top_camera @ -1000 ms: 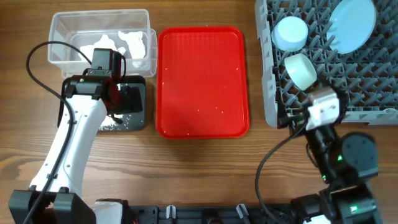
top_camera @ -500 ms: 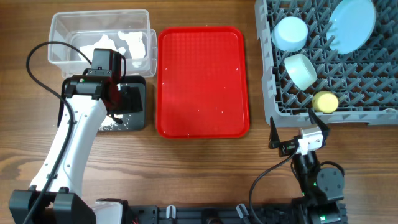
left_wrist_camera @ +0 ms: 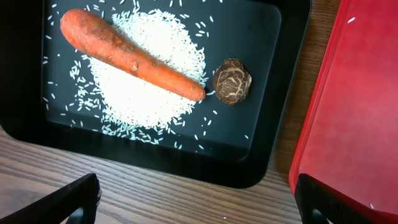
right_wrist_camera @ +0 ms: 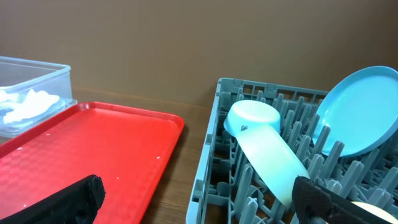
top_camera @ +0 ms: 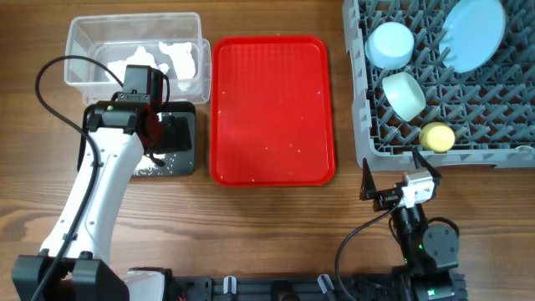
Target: Sort waste into correct bins and load items into the dishwasher rack
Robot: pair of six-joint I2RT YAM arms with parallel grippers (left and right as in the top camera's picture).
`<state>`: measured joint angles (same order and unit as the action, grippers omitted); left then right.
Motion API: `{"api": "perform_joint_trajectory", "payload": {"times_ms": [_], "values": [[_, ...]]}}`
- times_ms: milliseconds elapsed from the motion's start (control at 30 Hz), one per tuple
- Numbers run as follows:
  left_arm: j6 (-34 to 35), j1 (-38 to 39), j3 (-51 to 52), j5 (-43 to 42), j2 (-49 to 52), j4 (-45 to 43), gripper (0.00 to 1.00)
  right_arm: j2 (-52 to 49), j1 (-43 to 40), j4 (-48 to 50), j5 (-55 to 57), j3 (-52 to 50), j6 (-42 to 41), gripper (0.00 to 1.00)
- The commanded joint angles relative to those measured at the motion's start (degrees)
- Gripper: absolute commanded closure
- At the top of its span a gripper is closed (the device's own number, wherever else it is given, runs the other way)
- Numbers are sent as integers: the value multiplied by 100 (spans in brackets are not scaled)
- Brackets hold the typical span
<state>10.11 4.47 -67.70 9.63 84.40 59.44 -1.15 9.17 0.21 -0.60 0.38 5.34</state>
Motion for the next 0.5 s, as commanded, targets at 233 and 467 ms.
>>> {"api": "perform_joint_trajectory", "payload": {"times_ms": [233, 467], "values": [[-72, -24, -57, 50, -76, -2, 0, 87, -48, 11, -68, -7, -98, 0], [-72, -24, -57, 710, -76, 0, 0, 87, -48, 11, -68, -7, -96, 0]]}}
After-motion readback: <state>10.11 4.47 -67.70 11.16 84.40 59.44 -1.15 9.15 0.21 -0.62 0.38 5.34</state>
